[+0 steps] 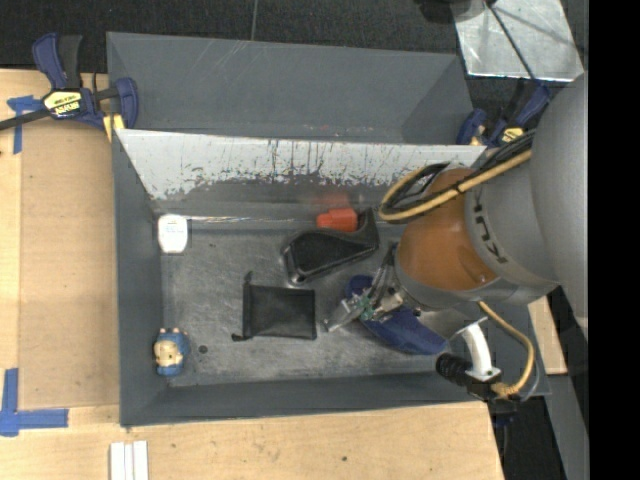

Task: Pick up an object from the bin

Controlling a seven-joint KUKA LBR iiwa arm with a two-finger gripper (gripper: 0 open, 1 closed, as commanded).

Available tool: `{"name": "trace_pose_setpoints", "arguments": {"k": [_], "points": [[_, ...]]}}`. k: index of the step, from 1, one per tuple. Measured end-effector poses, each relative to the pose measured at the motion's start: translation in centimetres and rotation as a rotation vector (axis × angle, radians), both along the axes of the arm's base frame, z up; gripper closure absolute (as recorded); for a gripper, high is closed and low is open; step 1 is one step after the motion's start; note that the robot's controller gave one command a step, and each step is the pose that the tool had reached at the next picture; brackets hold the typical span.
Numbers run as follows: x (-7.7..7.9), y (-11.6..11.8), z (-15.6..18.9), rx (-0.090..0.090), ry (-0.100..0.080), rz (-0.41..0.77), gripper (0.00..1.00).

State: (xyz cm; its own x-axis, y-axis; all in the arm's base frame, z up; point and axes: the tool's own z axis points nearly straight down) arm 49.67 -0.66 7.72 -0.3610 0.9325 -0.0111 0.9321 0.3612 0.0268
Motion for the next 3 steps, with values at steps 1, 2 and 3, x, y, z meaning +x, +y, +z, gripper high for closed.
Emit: {"name": "trace_pose_setpoints", "arguments": {"k": [1,2,3], "points": [[0.5,0.0,0.4,0.000,0.012,0.005,0.00],[0.7,-0.4,0.6,-0.009,0.002,0.000,1.00],[0.9,-0.6,5.5,0.000,0.023,0.002,1.00]]}}
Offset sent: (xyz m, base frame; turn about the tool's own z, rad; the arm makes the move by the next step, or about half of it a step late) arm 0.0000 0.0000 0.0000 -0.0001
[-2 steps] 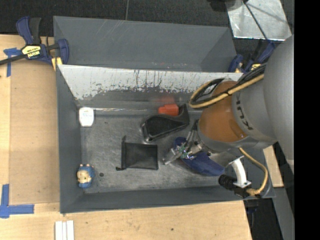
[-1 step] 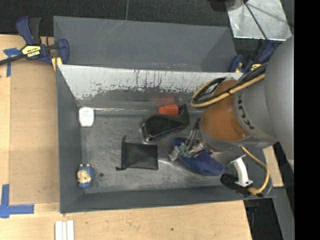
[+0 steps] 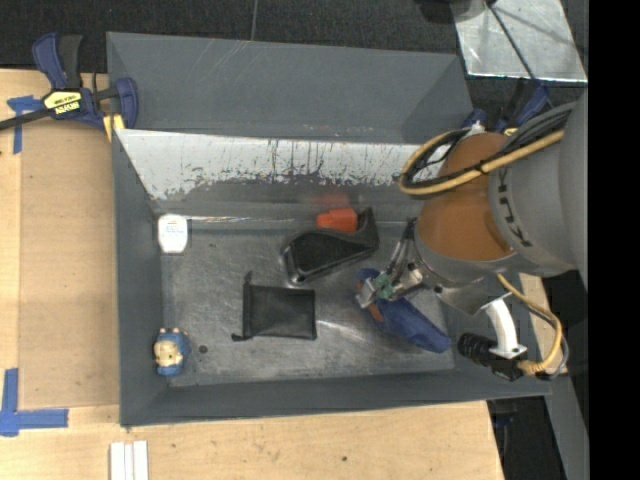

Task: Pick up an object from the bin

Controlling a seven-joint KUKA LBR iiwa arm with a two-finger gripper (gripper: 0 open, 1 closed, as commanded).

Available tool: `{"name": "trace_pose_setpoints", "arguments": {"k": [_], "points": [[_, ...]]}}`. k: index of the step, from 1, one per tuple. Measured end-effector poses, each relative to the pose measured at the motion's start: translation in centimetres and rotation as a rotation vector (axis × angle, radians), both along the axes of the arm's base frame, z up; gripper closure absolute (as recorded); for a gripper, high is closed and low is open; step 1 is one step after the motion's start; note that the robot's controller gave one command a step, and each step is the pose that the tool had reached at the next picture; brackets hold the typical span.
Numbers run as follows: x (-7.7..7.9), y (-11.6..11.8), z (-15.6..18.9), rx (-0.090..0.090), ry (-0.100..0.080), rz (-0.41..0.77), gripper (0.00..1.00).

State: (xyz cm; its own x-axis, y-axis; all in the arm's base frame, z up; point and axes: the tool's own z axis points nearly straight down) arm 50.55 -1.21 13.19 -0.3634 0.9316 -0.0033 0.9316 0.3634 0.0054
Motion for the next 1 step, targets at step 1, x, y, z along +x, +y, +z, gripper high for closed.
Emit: {"name": "trace_pose_setpoints", "arguments": {"k": [1], "points": [[0.05,-0.09,0.43,0.000,0.004,0.003,1.00]]}}
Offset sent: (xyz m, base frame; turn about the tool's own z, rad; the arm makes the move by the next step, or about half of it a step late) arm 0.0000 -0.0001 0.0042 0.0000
